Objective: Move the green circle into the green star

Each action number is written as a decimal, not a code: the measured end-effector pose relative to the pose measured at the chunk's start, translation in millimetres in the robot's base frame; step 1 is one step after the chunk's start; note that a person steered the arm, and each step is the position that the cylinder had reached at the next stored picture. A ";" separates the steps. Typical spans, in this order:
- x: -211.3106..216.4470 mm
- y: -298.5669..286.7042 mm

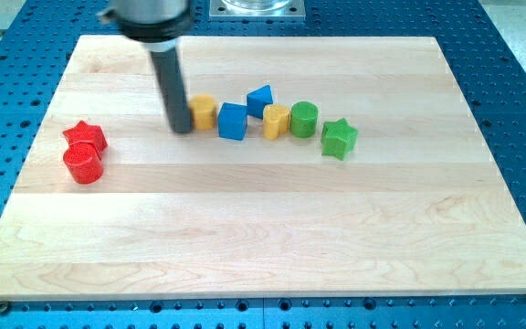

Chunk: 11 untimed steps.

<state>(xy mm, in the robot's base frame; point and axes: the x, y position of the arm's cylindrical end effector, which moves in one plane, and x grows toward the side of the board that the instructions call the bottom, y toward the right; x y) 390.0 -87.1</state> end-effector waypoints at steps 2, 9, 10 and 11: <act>82.2 33.3; -22.1 160.6; 31.0 189.7; 20.9 195.0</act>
<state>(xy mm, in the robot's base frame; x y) 411.0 107.9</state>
